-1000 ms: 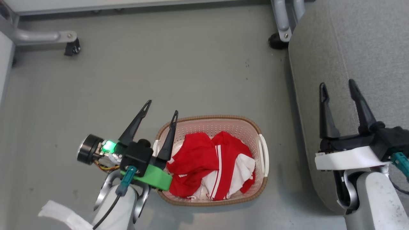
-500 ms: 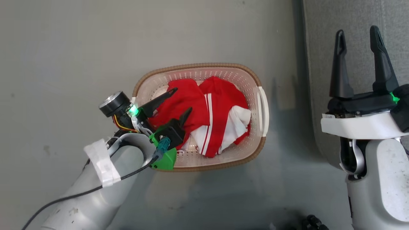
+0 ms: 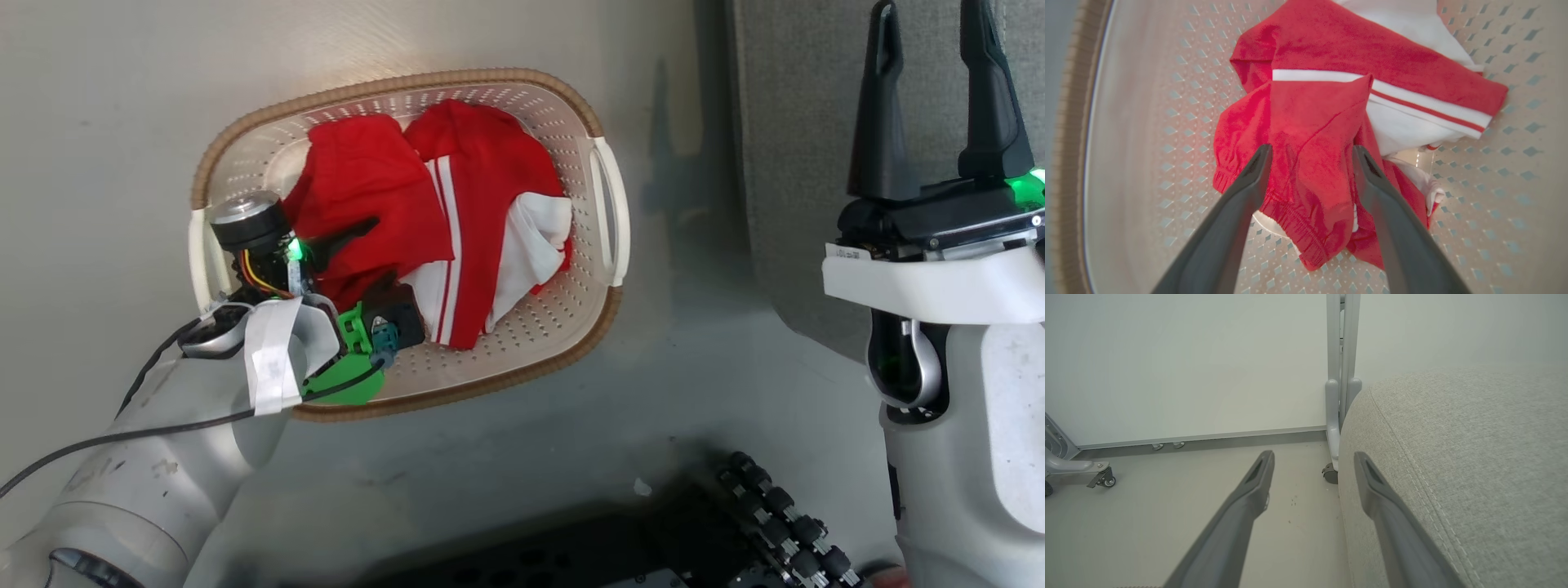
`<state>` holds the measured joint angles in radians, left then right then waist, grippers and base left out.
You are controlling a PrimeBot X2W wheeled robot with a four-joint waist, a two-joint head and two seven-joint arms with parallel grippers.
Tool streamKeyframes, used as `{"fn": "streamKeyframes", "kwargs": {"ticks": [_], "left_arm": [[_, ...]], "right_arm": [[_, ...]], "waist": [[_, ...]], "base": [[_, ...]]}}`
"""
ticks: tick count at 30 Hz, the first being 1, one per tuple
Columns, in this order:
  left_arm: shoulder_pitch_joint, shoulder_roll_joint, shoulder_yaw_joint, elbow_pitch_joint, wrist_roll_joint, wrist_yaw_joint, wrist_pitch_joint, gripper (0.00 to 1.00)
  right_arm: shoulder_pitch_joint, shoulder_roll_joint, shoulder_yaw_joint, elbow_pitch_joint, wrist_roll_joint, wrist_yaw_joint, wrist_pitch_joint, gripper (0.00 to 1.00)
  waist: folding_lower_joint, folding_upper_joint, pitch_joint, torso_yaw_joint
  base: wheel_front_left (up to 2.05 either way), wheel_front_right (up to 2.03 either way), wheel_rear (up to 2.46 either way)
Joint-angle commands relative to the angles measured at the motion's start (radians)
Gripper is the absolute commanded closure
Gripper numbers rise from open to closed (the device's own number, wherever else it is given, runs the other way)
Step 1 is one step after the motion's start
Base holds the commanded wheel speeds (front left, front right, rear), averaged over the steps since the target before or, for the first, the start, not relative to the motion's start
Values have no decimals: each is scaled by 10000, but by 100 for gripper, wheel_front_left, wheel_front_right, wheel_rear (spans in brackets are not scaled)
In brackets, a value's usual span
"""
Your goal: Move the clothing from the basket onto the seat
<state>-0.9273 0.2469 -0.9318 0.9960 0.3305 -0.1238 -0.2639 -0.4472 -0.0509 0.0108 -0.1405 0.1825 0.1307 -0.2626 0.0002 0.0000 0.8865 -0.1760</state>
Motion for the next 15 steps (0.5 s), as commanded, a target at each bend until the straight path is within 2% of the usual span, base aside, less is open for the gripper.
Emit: {"fn": "streamKeyframes", "kwargs": {"ticks": [1,3,10,15], "left_arm": [[-302,-69,30,332,-77,-32,89,0],[-450,-162,-1,848,-95,-20,288,0],[-1028,-263,-442,2092,376,619,1085,0],[-1246,-246,-488,2331,318,1101,893,0]], "right_arm": [[-184,5,-18,-13,147,1,-33,0],[-212,5,-7,-20,286,1,-33,0],[-276,3,128,-105,527,1,-33,0],[-269,1,248,-95,631,1,-33,0]], "waist": [[-2,0,669,-714],[-2,0,757,-804],[-2,0,1083,-1074],[-2,0,1185,-1163]], "base": [[0,0,0],[0,0,0],[0,0,0],[0,0,0]]}}
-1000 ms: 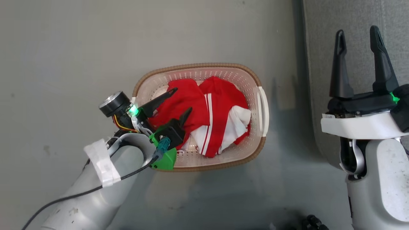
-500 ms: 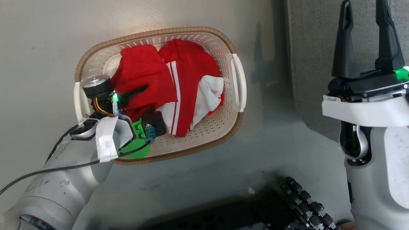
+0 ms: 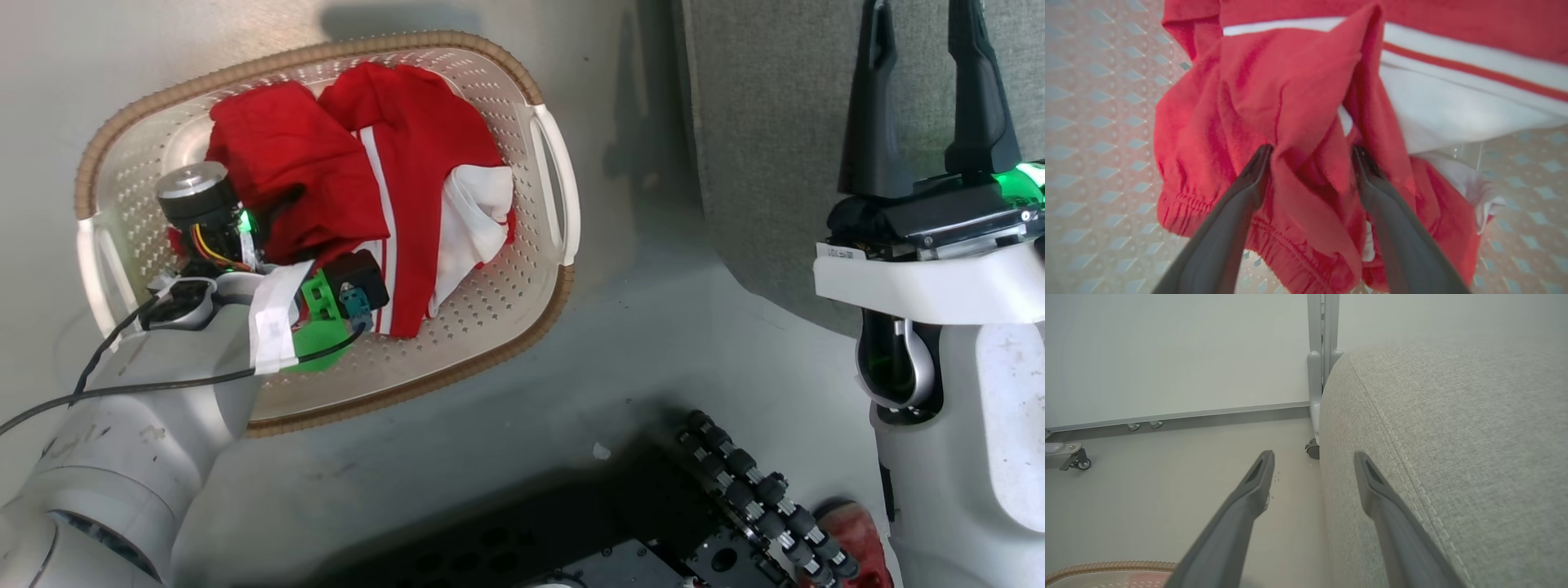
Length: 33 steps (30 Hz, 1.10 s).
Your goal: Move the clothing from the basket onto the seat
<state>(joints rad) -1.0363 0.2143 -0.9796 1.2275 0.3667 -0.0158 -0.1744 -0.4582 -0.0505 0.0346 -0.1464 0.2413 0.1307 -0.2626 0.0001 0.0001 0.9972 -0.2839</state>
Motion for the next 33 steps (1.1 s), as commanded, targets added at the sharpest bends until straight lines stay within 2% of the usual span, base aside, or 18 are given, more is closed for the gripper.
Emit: {"fn": "streamKeyframes", "kwargs": {"ticks": [1,2,8,14,22,27,33], "left_arm": [[-163,81,17,61,-112,108,-95,67],[-182,72,59,92,-186,146,-149,100],[-156,-22,288,202,-631,294,-582,100],[380,-344,868,-239,-1546,647,-897,100],[1990,-645,1027,-2379,-2655,655,-924,100],[3419,-678,1799,-3801,-3907,973,-920,100],[5067,-629,2999,-5339,-5153,1215,-917,100]], "right_arm": [[-152,-6,19,-26,52,1,-33,0],[-149,-4,29,-16,72,1,-33,0],[-172,-5,132,116,54,1,-33,0],[-32,-10,-125,264,81,1,-32,0],[675,-14,-69,763,-292,1,-32,0],[1407,-21,140,1055,-719,1,-33,0],[2164,-19,390,1418,-678,1,-33,0]], "waist": [[-1,-1,81,-88],[-1,-1,77,-86],[-1,-1,-161,25],[-1,-1,-967,362],[-1,-1,-3176,992],[-1,-1,-4885,1408],[-1,-1,-6475,1655]], "base": [[0,0,0],[0,0,0],[0,0,0],[0,0,0],[0,0,0],[0,0,0],[0,0,0]]}}
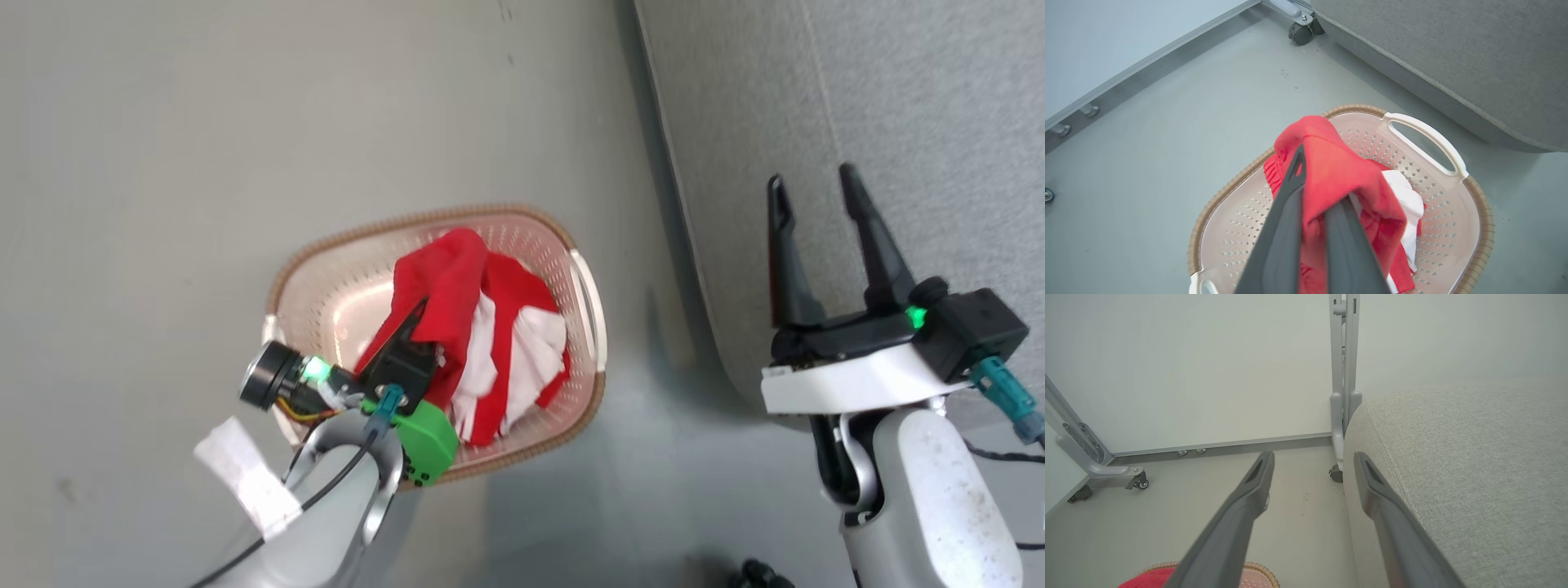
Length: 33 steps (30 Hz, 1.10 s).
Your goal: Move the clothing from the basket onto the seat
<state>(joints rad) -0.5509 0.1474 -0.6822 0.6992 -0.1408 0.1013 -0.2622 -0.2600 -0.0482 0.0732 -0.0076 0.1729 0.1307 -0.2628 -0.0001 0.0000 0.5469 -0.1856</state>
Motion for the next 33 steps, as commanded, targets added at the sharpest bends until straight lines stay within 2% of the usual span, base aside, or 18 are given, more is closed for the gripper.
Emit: {"fn": "streamKeyframes", "kwargs": {"ticks": [1,8,17,25,33], "left_arm": [[489,31,225,-327,-200,100,-39,100],[1633,-208,1402,-1898,-459,406,-38,100],[2172,-552,2377,-3639,-283,66,-40,100],[2529,-808,2765,-4481,-290,-172,-38,100],[2302,-918,2623,-5056,-413,-251,-39,100]], "right_arm": [[293,-43,65,96,-8,1,-31,0],[985,-43,327,398,-152,1,-31,0],[1766,-40,678,560,-219,1,-31,0],[2452,-37,1227,651,-234,1,-31,0],[2711,-37,1706,635,-287,1,-31,0]], "waist": [[1,0,-2213,688],[1,0,-3345,815],[1,0,-4326,885],[1,0,-5187,746],[1,0,-5499,713]], "base": [[0,0,0],[0,0,0],[0,0,0],[0,0,0],[0,0,0]]}}
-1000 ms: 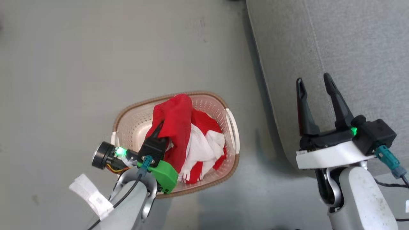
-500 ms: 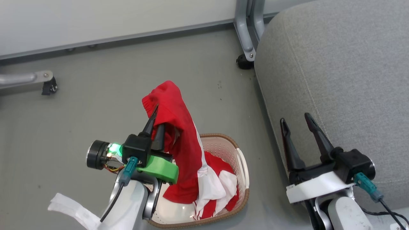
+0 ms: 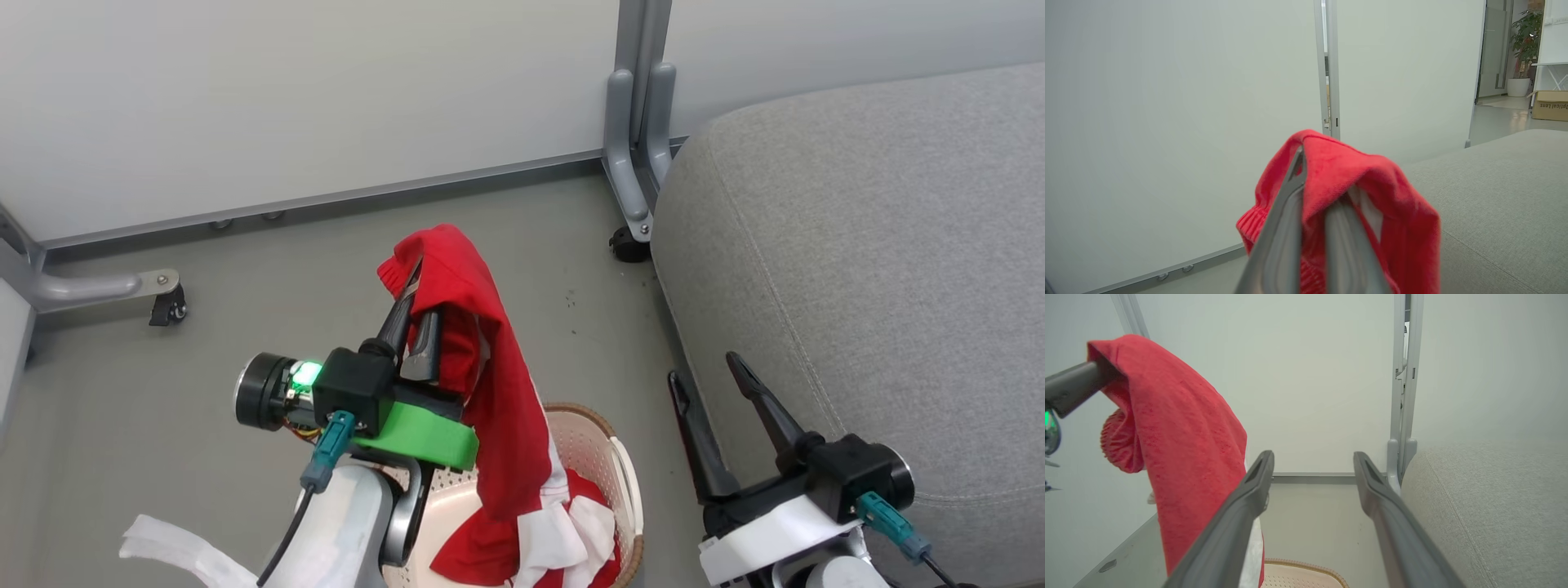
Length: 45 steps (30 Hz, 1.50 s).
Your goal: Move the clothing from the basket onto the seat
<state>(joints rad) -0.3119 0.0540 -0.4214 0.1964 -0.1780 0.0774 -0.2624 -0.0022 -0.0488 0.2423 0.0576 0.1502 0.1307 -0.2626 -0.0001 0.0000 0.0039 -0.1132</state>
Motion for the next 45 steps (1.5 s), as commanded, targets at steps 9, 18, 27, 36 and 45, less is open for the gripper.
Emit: {"fn": "streamKeyframes", "kwargs": {"ticks": [9,18,27,36,45], "left_arm": [[-376,-25,-648,-473,-857,-13,-35,100],[-810,-19,-1900,-594,-949,189,-35,100],[-913,-21,-2664,-178,-813,238,-35,100],[-588,-17,-2348,243,-556,-110,-35,100],[-386,74,-2083,592,-413,-433,-34,0]], "right_arm": [[15,-30,1064,-9,328,1,-33,0],[-861,-45,2420,395,788,-1,-33,0],[-1107,-36,1198,1541,57,-1,-33,100],[-1278,-30,602,1677,495,1,-33,100],[-1486,-32,475,1717,936,1,-33,100]], "waist": [[1,0,-179,-61],[1,0,-11,31],[1,0,199,302],[1,0,398,330],[1,0,474,226]], "base": [[0,0,0],[0,0,0],[0,0,0],[0,0,0],[0,0,0]]}}
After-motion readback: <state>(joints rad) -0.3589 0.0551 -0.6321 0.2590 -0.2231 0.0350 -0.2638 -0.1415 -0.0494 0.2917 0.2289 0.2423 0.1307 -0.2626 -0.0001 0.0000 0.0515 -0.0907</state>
